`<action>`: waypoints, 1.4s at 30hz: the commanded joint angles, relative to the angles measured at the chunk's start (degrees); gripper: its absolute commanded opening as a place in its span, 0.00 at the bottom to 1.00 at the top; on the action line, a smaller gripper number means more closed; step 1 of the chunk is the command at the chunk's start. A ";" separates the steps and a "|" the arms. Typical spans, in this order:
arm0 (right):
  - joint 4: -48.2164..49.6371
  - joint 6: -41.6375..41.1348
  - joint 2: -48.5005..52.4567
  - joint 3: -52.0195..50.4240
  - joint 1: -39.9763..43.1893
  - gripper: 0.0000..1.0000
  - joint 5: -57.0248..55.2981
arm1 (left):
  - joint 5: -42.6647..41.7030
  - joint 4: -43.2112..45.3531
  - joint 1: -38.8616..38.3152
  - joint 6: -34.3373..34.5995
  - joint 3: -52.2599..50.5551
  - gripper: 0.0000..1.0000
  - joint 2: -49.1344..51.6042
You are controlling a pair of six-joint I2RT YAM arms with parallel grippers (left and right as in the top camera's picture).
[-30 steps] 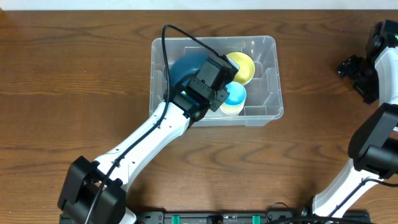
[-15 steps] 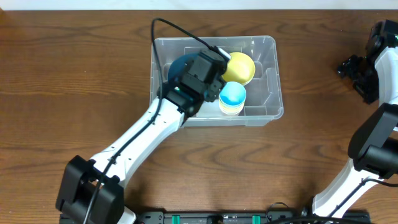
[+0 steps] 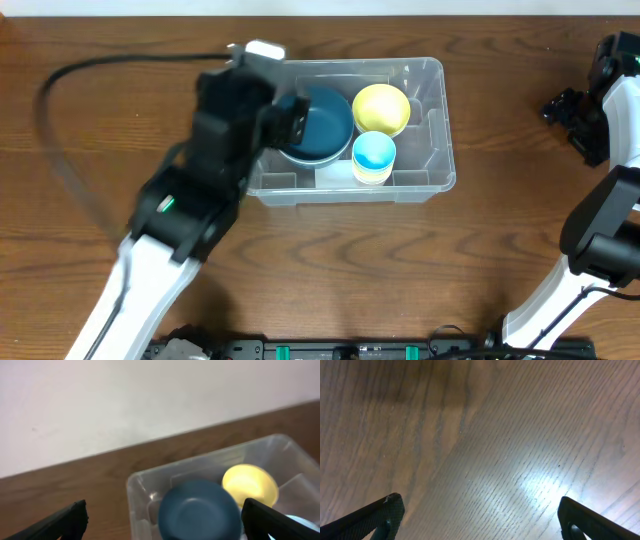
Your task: Pack container
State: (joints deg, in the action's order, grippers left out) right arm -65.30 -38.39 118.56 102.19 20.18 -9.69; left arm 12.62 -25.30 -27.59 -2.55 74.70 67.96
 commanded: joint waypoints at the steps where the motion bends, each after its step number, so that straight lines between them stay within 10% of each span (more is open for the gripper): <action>1: -0.02 -0.74 -0.35 0.00 0.04 0.99 -0.35 | 0.70 -2.56 0.02 1.16 0.57 0.98 -7.91; 19: -0.02 -0.74 -0.35 0.00 0.07 0.99 -0.37 | 5.14 -35.34 -0.07 -0.46 0.55 0.98 -35.23; 27: -0.02 -0.74 -0.35 0.00 0.07 0.99 -0.37 | 8.00 -46.36 0.92 12.02 0.44 0.98 -43.93; 35: -0.02 -0.74 -0.35 0.00 0.07 0.99 -0.37 | 7.37 -40.92 13.70 12.94 -8.20 0.98 -53.48; 42: -0.02 -0.76 -0.35 0.02 0.11 0.99 -0.35 | 0.11 -15.08 21.46 12.72 -28.70 0.98 -61.20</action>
State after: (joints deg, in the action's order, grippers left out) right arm -65.30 -38.39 118.56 102.19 20.18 -9.67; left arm 17.61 -46.30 -7.90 9.45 52.99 8.93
